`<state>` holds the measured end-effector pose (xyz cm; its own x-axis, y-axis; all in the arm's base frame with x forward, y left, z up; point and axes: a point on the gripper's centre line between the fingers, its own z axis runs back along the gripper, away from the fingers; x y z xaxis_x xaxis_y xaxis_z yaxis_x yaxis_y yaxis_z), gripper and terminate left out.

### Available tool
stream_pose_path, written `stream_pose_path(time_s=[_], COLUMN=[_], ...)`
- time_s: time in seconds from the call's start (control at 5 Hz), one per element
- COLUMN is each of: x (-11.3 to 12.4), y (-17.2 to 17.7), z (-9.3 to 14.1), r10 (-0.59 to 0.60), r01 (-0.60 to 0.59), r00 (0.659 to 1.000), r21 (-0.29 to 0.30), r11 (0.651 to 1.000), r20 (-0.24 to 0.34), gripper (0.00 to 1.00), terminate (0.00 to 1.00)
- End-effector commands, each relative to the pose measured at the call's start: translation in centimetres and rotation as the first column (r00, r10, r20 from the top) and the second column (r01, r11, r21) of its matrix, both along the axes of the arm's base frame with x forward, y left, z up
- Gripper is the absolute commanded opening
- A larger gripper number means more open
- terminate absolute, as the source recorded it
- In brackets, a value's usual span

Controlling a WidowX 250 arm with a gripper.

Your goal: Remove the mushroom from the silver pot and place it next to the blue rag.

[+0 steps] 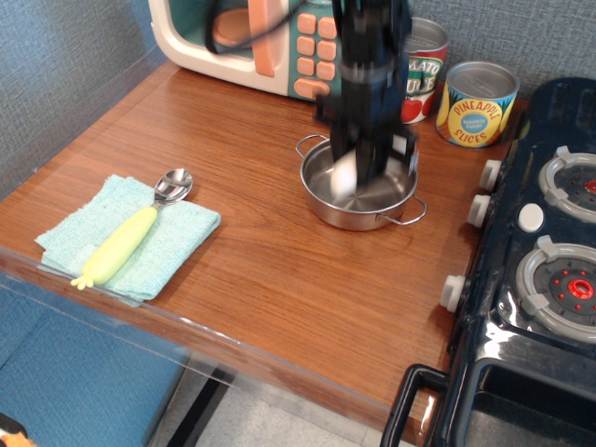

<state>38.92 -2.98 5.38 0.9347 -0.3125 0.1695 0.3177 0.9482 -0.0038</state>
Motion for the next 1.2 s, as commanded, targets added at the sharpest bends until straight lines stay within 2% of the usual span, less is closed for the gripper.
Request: stream_pose_path(time_s=[0.0, 0.4, 0.6, 1.0], x=[-5.5, -13.5, -14.7, -14.3], y=[2.3, 1.7, 1.9, 2.3], z=[6.5, 2.8, 2.3, 2.7], r10=[-0.04, -0.105, -0.103, -0.08], r01=[0.044, 0.105, 0.104, 0.08], r00=[0.993, 0.994, 0.995, 0.997], r21=[-0.031, 0.039, 0.059, 0.069], r11=[0.999, 0.994, 0.993, 0.994], r20=[0.107, -0.001, -0.012, 0.004], gripper=[0.0, 0.0, 1.0, 1.0], terminate=[0.0, 0.0, 0.0, 0.0])
